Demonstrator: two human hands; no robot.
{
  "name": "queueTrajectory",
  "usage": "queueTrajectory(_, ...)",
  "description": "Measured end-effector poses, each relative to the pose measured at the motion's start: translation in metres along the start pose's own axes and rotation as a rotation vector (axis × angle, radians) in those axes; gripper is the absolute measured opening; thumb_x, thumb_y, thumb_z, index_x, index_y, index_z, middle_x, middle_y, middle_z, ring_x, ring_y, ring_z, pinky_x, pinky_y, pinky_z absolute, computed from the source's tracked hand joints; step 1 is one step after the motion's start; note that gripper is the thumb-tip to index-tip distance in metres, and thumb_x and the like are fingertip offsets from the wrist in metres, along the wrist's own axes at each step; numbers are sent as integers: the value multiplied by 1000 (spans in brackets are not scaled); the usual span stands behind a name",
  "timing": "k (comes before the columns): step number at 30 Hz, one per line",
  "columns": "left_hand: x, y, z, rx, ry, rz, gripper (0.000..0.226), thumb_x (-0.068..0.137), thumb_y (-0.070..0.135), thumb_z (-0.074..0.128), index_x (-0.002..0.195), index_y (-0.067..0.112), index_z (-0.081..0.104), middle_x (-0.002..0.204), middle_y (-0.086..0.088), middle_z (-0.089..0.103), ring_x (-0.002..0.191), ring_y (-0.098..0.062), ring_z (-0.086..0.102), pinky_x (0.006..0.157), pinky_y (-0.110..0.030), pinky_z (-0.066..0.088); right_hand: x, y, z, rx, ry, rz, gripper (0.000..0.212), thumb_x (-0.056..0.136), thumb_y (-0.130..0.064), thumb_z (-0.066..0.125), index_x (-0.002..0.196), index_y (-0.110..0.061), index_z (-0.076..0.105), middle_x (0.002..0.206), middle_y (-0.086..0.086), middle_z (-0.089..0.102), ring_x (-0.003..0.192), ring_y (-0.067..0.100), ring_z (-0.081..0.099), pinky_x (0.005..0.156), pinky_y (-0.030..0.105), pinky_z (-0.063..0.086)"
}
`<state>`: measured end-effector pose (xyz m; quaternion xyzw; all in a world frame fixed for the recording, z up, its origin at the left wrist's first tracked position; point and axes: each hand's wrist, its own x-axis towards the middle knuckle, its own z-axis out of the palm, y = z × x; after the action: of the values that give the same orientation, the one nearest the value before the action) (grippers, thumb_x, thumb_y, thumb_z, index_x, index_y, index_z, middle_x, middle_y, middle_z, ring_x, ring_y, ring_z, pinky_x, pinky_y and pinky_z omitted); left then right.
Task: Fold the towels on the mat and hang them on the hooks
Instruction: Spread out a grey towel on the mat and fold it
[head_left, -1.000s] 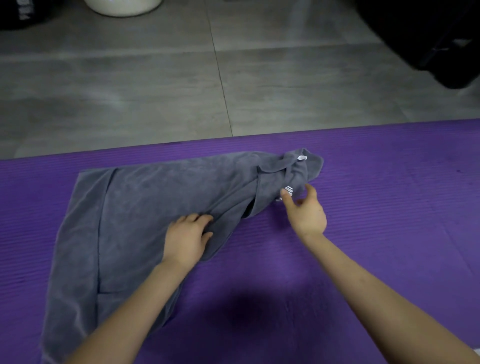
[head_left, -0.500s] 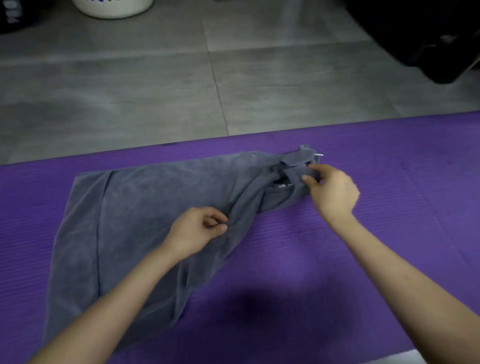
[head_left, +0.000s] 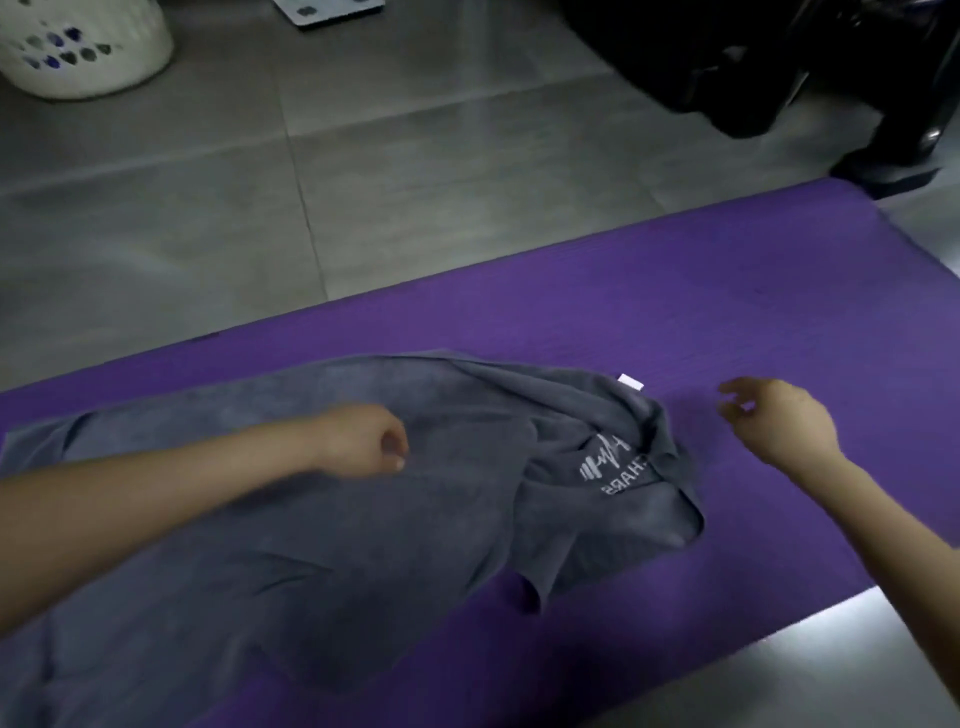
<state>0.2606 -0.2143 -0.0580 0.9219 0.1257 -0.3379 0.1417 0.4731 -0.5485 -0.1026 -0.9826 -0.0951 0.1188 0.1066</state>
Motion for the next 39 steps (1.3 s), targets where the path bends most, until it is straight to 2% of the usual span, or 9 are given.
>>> queueTrajectory(3,43,18,-14,26,216,14,28,93,31,51,117,19,60,123,-3,59,113,-20,54,91,-27,40,11,-13,17,118,-46,1,45,87,-48,57,114,-12,65,110,9,68,106,30,60,83,36,46)
queueTrajectory(8,129,51,-14,-42,532,62,29,90,31,55,115,18,62,115,-10,61,107,-29,53,93,-32,39,11,-18,48,-46,-110,9,56,75,-73,53,89,-20,65,89,1,65,91,26,62,64,29,41)
queueTrajectory(13,186,77,-1,112,466,29,41,90,42,53,128,25,53,126,-2,55,116,-27,47,95,-37,34,10,-10,51,-29,-92,-19,21,84,-42,60,87,-22,66,88,2,67,90,29,62,64,29,38)
queueTrajectory(19,205,69,-16,166,592,62,19,90,33,54,101,27,68,110,1,67,104,-26,58,86,-34,36,64,17,4,308,-141,-148,10,81,-24,71,88,-17,73,64,-1,64,59,13,58,76,36,52)
queueTrajectory(22,210,63,-52,89,782,23,16,89,27,55,97,21,68,106,-8,67,100,-33,60,83,-37,39,115,3,-17,357,-8,-234,14,81,-23,71,93,-15,73,76,-1,64,68,13,58,82,41,52)
queueTrajectory(25,222,60,-90,68,880,-105,21,91,24,53,103,15,66,109,-18,62,102,-38,56,86,-41,38,162,-35,-21,427,223,-217,23,87,-20,63,109,-16,69,102,4,69,90,18,61,89,34,48)
queueTrajectory(30,221,54,-88,-8,809,-228,39,90,30,55,128,20,54,124,-21,52,117,-39,45,96,-43,33,162,-51,18,523,192,-109,50,93,-26,54,140,-17,41,134,12,52,120,27,51,101,37,40)
queueTrajectory(34,187,51,-33,50,838,33,28,87,32,55,107,17,67,101,-17,61,95,-39,54,81,-44,42,66,-16,56,312,238,-70,45,87,-43,59,122,-14,57,107,13,64,100,35,59,81,41,45)
queueTrajectory(39,124,62,43,-7,701,185,41,82,43,43,92,16,72,80,-8,61,73,-32,57,64,-39,51,-64,3,102,64,42,-141,56,72,-62,63,113,-24,62,57,-6,61,51,19,62,44,23,35)
